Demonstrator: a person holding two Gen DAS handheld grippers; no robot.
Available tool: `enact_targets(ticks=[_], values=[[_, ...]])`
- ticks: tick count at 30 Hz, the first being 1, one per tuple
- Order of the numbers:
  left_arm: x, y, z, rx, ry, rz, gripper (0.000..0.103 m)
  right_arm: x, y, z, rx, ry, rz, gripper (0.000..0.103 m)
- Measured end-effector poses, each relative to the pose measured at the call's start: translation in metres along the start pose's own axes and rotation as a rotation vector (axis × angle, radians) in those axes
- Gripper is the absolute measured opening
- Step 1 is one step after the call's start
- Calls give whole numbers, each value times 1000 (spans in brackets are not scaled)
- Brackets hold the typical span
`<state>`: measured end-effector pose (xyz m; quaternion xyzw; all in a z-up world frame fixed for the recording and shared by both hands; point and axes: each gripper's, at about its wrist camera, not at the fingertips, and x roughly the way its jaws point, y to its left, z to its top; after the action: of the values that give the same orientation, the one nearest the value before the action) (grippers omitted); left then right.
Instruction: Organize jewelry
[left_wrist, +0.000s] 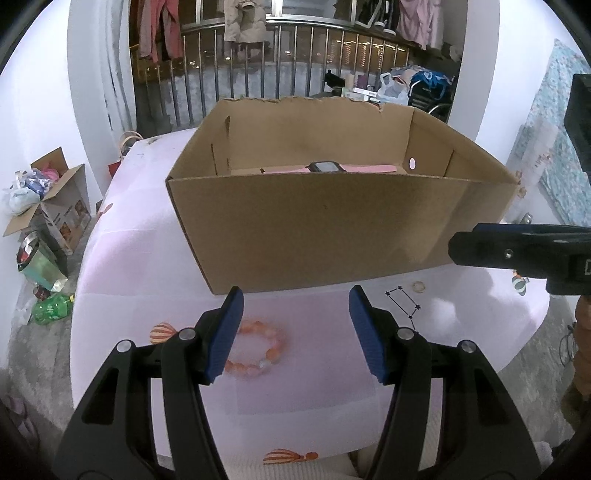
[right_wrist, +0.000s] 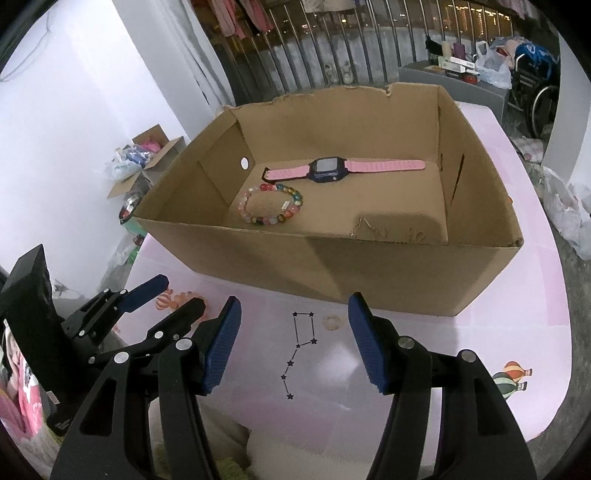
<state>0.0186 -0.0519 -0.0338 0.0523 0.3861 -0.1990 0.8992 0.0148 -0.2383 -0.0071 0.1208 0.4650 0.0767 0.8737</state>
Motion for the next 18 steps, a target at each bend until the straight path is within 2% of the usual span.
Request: enact_targets(ticks=[18], values=[[12, -7, -1, 21, 11, -24, 56, 14, -12, 4, 25, 22, 6, 59]])
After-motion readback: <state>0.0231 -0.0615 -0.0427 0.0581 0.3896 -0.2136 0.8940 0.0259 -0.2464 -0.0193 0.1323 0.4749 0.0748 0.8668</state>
